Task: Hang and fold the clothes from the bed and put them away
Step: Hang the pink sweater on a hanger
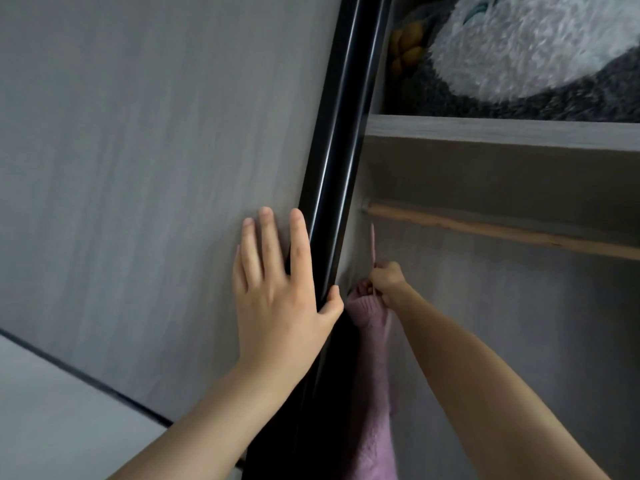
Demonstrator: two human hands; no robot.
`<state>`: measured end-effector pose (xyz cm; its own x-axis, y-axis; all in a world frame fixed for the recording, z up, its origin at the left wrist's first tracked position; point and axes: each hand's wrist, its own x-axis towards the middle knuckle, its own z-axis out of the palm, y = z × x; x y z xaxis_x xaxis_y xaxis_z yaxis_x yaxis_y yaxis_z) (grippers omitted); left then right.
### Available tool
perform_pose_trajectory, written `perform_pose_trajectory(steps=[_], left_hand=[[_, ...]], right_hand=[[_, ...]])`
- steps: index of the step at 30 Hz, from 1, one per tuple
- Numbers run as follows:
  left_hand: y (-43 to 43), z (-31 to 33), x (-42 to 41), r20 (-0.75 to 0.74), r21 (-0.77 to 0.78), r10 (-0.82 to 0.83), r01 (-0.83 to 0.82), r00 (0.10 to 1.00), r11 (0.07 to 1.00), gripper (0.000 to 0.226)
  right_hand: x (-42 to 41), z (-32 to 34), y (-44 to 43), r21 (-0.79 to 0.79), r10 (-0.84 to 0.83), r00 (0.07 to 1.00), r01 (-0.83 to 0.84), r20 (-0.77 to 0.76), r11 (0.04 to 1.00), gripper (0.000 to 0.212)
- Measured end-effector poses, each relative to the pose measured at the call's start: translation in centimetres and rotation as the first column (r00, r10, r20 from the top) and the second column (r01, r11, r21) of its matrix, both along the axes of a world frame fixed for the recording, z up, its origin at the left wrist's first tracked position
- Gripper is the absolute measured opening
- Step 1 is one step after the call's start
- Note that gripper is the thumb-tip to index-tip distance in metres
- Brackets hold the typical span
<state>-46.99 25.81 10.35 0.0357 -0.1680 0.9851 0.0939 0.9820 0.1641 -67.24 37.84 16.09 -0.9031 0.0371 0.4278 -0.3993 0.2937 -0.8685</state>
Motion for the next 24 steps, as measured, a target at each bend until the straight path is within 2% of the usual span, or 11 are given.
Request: perform_pose_trajectory(steps=[4, 7, 9, 13, 15, 19, 24], left_hand=[[0.0, -0.2, -0.1, 0.0, -0.01, 0.007, -0.007, 1.0, 1.0, 0.088], [0.2, -0.2, -0.1, 0.001, -0.007, -0.002, 0.002, 1.0, 1.0, 0.084], [0.1, -0.1, 0.0, -0.006, -0.002, -0.001, 0.001, 1.0, 1.0, 0.081], [0.0, 0.1, 0.2, 0.017, 0.005, -0.006, 0.006, 1.0, 1.0, 0.085], [0.1, -0.1, 0.3, 0.028, 0.015, -0.016, 0.016, 0.999, 1.0, 0.084], [0.2, -0.1, 0.2, 0.026, 0.032, -0.022, 0.021, 0.999, 0.999, 0.084], [0.2, -0.2, 0.2, 0.025, 0.03, -0.027, 0.027, 0.999, 0.999, 0.083]], right_hand=[[-2.6, -5.3, -0.8, -0.023, 0.0, 0.998, 0.001, 0.056, 1.0, 0.027], [-2.4, -6.3, -0.6, -0.124, 0.01, 0.999, -0.005, 0.037, 0.992, 0.03], [-1.5, -5.2, -0.1, -0.177, 0.033, 0.999, -0.035, -0.011, 0.984, 0.027], [0.7, -0.5, 0.5, -0.163, 0.036, 0.988, -0.06, -0.148, 0.985, 0.028], [1.3, 1.8, 0.7, -0.156, -0.01, 0.98, -0.021, -0.196, 0.987, 0.029], [0.4, 5.3, 0.7, -0.185, -0.076, 0.979, 0.04, -0.19, 0.982, 0.024], [-2.5, 5.8, 0.1, -0.2, -0.097, 0.987, 0.071, -0.125, 0.977, 0.015]])
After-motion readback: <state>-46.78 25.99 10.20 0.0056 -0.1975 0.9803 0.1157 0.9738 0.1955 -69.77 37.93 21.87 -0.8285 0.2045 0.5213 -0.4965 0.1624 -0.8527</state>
